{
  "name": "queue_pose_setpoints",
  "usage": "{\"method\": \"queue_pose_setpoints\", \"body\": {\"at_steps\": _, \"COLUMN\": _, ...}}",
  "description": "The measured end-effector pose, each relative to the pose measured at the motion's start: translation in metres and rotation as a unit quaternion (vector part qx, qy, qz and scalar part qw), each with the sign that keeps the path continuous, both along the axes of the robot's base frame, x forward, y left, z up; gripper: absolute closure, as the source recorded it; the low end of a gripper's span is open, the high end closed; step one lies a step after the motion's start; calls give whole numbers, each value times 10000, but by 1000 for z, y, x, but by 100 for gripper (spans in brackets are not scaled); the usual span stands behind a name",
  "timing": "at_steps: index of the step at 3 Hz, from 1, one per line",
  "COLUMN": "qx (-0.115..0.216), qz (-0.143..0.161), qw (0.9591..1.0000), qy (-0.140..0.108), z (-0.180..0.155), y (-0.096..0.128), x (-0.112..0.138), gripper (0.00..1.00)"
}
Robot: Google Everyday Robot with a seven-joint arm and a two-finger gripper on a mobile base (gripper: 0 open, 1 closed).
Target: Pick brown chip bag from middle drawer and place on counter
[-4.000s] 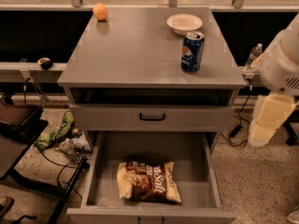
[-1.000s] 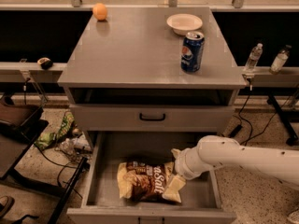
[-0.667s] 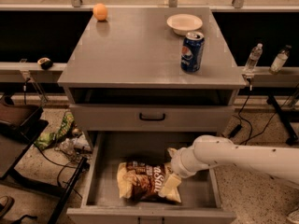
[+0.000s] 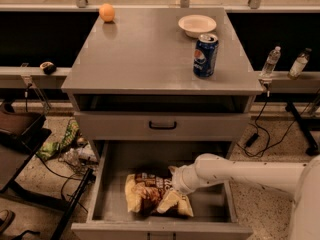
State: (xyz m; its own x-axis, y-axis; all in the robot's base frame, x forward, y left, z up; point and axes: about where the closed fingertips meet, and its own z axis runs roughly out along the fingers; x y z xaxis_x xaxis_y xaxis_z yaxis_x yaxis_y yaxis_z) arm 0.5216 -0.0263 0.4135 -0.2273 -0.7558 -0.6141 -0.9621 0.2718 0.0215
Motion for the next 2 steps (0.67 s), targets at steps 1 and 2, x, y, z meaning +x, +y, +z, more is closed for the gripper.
{"method": "queue_pose_setpoints", "body": {"at_steps": 1, "qx": 227, "qz": 78, "qw": 9992, "qy": 322, "z": -53, "y": 39, "x": 4, "gripper": 27}}
{"method": "queue_pose_setpoints", "body": {"at_steps": 2, "qx": 228, "qz": 80, "qw": 9992, "qy": 321, "z": -52, "y": 39, "x": 4, "gripper": 50}}
